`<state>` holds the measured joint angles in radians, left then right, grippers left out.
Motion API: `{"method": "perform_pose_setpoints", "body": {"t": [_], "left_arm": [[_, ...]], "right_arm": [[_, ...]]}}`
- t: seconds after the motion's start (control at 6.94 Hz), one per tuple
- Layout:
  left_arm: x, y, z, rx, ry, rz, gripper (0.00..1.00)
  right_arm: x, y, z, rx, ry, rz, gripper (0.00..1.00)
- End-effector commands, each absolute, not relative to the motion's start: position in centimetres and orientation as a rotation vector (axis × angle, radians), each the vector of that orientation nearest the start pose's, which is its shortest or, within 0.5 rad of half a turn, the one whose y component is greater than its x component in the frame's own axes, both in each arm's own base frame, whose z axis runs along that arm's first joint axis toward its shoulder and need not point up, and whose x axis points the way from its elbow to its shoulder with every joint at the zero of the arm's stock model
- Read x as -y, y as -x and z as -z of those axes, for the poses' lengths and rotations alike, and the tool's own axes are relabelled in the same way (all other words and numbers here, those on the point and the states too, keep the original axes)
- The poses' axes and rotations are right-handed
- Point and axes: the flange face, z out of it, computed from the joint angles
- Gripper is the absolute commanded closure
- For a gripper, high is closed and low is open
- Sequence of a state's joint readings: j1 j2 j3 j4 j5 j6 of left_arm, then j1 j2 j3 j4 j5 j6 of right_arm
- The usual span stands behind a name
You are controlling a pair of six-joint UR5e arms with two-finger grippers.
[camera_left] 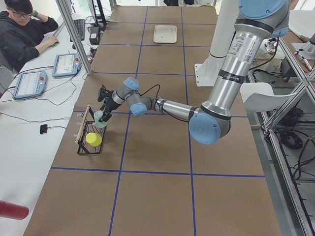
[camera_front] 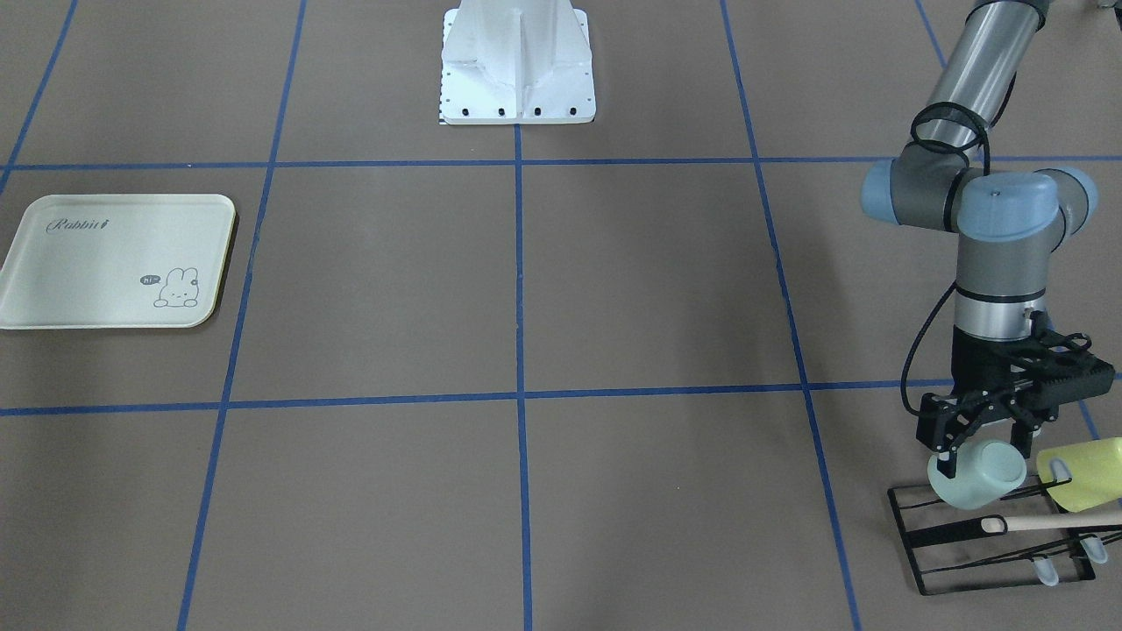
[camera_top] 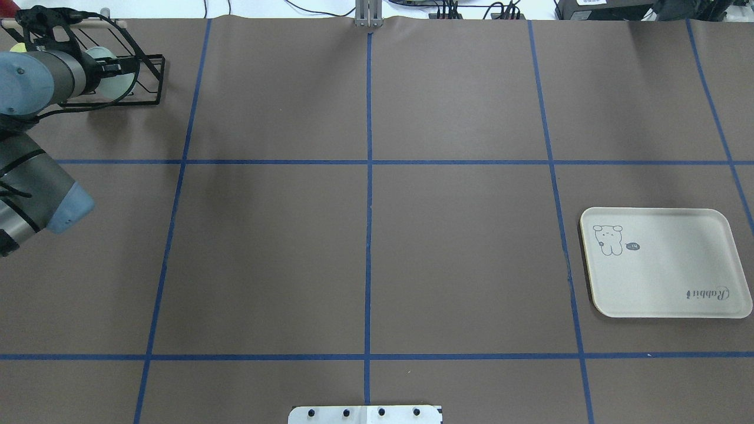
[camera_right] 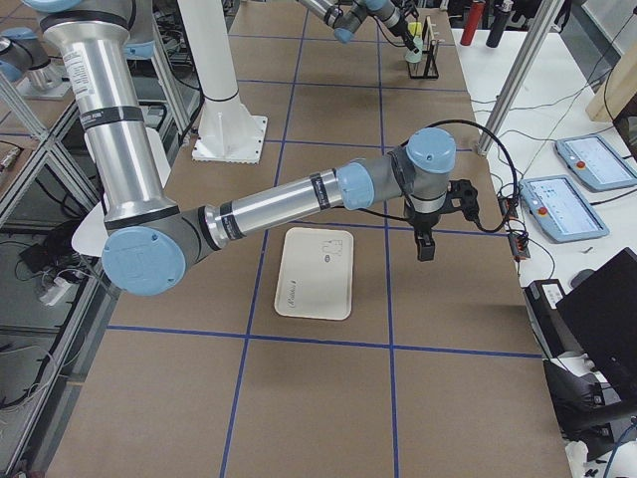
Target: Left arm grabs green cup and hands to right arm on tray
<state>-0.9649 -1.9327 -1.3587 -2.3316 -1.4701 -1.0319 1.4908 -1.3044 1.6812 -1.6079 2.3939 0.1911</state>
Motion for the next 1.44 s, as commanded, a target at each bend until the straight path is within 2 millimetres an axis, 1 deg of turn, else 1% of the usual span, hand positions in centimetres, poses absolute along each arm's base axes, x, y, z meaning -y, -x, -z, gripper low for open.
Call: {"method": "perform_pose_setpoints", "body": {"t": [0.0, 0.14, 0.29, 0.43, 0.58, 0.86, 1.01, 1.3], "left_arm": [[64.0, -26.9, -48.6, -0.599, -0.697, 0.443, 0.0], [64.0, -26.9, -48.6, -0.599, -0.696, 0.444, 0.0], [64.0, -26.8, -48.8, -0.597, -0.695, 0.443, 0.0], [64.0, -26.8, -48.8, -0.597, -0.695, 0.444, 0.0], [64.0, -26.8, -48.9, -0.596, -0.694, 0.443, 0.0], [64.0, -26.8, -48.9, -0.595, -0.693, 0.443, 0.02], [64.1, -26.9, -49.1, -0.591, -0.69, 0.443, 0.05], [64.2, -27.0, -49.3, -0.589, -0.688, 0.443, 0.05]], "right_arm": [[61.0, 0.3, -43.3, 0.865, -0.21, 0.02, 0.01], [61.3, 0.9, -42.5, 0.868, -0.218, 0.031, 0.01], [61.6, 1.5, -42.0, 0.875, -0.264, 0.055, 0.01], [62.0, 1.6, -41.8, 0.895, -0.308, 0.023, 0.01], [62.0, 1.9, -41.1, 0.919, -0.326, -0.023, 0.01], [62.0, 2.2, -40.1, 0.948, -0.371, -0.057, 0.01], [62.0, 2.2, -39.8, 0.952, -0.375, -0.068, 0.01], [62.0, 2.2, -39.5, 0.956, -0.371, -0.081, 0.01]]}}
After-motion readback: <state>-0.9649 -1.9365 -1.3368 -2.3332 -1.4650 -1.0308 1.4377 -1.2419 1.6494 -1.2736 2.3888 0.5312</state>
